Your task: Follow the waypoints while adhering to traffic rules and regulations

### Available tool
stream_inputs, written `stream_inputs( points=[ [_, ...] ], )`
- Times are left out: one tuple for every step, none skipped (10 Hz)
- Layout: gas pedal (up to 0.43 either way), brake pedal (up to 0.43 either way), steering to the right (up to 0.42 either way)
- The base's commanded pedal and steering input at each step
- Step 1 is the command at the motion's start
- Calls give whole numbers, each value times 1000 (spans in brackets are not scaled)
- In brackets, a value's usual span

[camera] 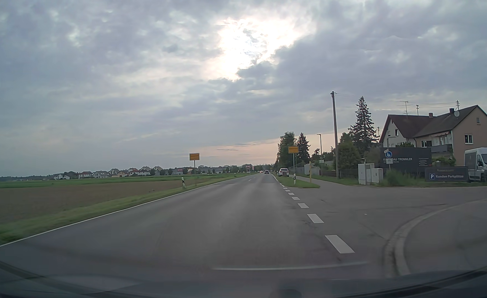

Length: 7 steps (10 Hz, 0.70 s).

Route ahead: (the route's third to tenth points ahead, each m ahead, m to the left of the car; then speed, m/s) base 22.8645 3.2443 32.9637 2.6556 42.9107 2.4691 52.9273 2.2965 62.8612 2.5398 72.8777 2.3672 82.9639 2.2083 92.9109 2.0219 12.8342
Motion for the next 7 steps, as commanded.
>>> stream_inputs(
  points=[
    [157,0,3],
    [157,0,4],
    [157,0,4],
    [157,0,4],
    [157,0,4],
    [157,0,4],
    [157,0,4]
  ],
)
